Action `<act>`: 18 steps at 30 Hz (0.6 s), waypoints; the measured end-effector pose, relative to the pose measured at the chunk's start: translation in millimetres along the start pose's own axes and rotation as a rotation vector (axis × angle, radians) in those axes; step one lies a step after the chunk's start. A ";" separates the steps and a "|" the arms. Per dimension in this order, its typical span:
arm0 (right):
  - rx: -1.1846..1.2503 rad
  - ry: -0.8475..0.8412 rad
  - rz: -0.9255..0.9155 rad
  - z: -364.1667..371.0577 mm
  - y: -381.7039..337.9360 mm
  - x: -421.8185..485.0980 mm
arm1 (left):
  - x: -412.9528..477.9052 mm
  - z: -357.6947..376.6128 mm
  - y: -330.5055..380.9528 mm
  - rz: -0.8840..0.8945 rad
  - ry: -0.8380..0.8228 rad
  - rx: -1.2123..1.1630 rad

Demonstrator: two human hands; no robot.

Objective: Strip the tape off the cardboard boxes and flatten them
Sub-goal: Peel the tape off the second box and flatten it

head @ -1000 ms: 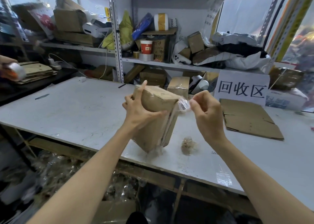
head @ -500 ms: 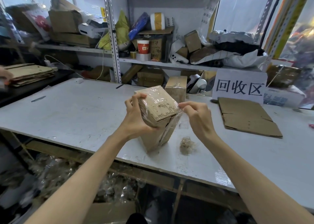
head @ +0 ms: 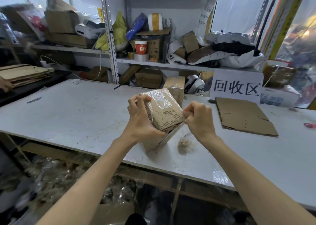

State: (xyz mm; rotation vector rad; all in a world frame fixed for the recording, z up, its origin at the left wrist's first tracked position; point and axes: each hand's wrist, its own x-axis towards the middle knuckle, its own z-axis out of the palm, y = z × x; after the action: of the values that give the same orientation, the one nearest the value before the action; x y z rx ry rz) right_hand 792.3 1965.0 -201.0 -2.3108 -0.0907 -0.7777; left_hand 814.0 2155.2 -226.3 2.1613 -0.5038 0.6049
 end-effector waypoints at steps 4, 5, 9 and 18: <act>-0.060 -0.032 -0.060 -0.2 -0.4 -0.7 | -4.3 -1.2 -0.1 0.009 0.019 0.002; -0.084 -0.047 -0.082 -1.9 -0.6 -0.2 | -5.8 -1.6 -0.4 0.011 0.024 0.005; -0.108 -0.079 -0.134 -10.5 -1.3 -0.5 | -7.7 -1.9 0.5 0.002 0.025 0.014; -0.277 -0.153 -0.179 -9.2 -5.4 2.3 | -7.5 -1.4 3.6 0.017 0.020 0.015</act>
State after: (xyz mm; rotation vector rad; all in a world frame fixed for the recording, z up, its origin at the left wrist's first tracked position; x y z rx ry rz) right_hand 788.1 1963.0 -191.1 -2.6515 -0.2767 -0.7385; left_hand 805.7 2155.2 -227.6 2.1654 -0.5088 0.6407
